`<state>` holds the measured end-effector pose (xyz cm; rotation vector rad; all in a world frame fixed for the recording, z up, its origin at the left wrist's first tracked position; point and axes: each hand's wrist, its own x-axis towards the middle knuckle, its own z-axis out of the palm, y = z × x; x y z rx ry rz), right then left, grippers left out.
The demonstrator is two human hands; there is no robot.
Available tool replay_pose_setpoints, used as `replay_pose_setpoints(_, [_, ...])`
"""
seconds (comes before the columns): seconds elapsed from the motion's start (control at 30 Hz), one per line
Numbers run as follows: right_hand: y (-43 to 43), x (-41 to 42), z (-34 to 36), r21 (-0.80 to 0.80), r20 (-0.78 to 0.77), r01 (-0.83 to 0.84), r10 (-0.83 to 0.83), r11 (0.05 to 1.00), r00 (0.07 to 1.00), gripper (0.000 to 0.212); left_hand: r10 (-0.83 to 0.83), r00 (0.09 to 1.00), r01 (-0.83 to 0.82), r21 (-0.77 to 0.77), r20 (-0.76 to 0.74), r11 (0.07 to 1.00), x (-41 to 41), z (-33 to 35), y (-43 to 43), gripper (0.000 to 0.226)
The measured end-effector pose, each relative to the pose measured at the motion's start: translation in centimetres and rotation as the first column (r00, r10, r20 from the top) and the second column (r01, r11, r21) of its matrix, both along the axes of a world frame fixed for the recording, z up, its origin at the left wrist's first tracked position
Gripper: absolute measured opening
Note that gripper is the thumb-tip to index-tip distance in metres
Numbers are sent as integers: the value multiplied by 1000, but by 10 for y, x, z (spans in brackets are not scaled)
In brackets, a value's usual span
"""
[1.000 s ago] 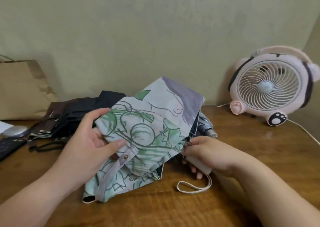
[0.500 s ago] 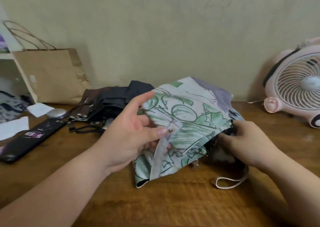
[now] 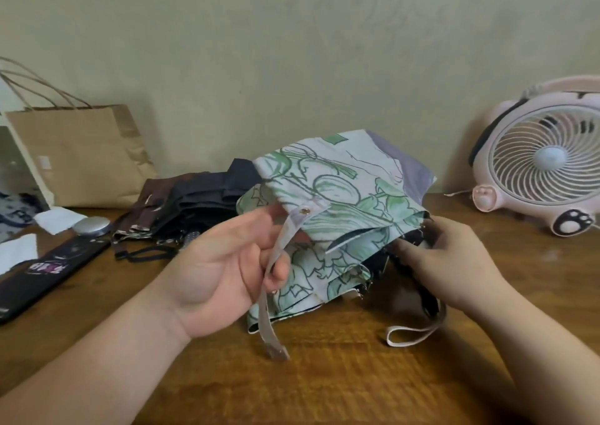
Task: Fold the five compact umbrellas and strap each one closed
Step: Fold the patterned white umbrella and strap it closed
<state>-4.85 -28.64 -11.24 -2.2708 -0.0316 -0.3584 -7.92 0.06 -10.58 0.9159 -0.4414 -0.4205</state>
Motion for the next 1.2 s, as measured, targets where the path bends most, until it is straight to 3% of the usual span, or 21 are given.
replay_pose_setpoints(0.07, [3,-5,-2,-88,22,-4,6,996,1000,23,-125,990,114,-144,-69,983,0,2,1,46])
replay_pose_setpoints(0.13, [7,-9,-3,-147,61,2,7,989,998,31,-57,996,46,-149,-66,988,3,-2,-1,46])
replay_pose_setpoints(0.17, [10,-12,-1,-150,71,-2,12,989,997,31,83,996,-84,-37,-19,996,4,-4,-3,42])
replay_pose_setpoints(0.23, [13,-15,-1,-159,87,-5,19,987,996,33,382,919,-393,194,97,899,2,-5,-9,29])
replay_pose_setpoints(0.3, [16,-18,0,-181,110,-19,40,983,993,41,433,876,-478,259,214,839,1,-5,-14,33])
replay_pose_setpoints(0.33, [16,-19,-1,-184,111,-31,52,982,992,41,449,870,-490,264,202,831,0,-5,-14,33])
replay_pose_setpoints(0.43, [21,-24,-4,-187,93,-74,93,979,991,44,514,857,-499,265,11,825,6,-13,-8,28])
replay_pose_setpoints(0.53, [24,-25,-9,-265,117,-146,182,953,976,56,389,901,-346,224,-191,911,11,-20,-4,63])
replay_pose_setpoints(0.6, [25,-25,-11,-329,134,-173,228,928,964,69,312,931,-279,183,-189,943,9,-19,-8,81])
replay_pose_setpoints(0.67, [23,-24,-11,-395,147,-187,262,900,954,79,281,945,-260,137,-169,956,7,-17,-15,77])
replay_pose_setpoints(0.77, [19,-21,-13,-404,140,-238,317,883,938,65,251,955,-244,68,-155,967,6,-21,-19,73])
replay_pose_setpoints(0.9, [21,-19,-18,-290,-39,-336,340,896,940,42,283,952,-273,94,-113,957,11,-30,-18,78])
replay_pose_setpoints(1.03, [23,-13,-14,84,-247,-167,182,982,952,36,376,925,-358,200,-56,912,14,-26,-11,75])
replay_pose_setpoints(1.1, [24,-14,-7,291,-409,-137,252,947,877,31,450,891,-426,224,-66,876,16,-21,-10,64])
replay_pose_setpoints(1.2, [25,-17,5,530,-520,-191,494,826,697,20,588,809,-550,326,-21,769,25,-21,2,32])
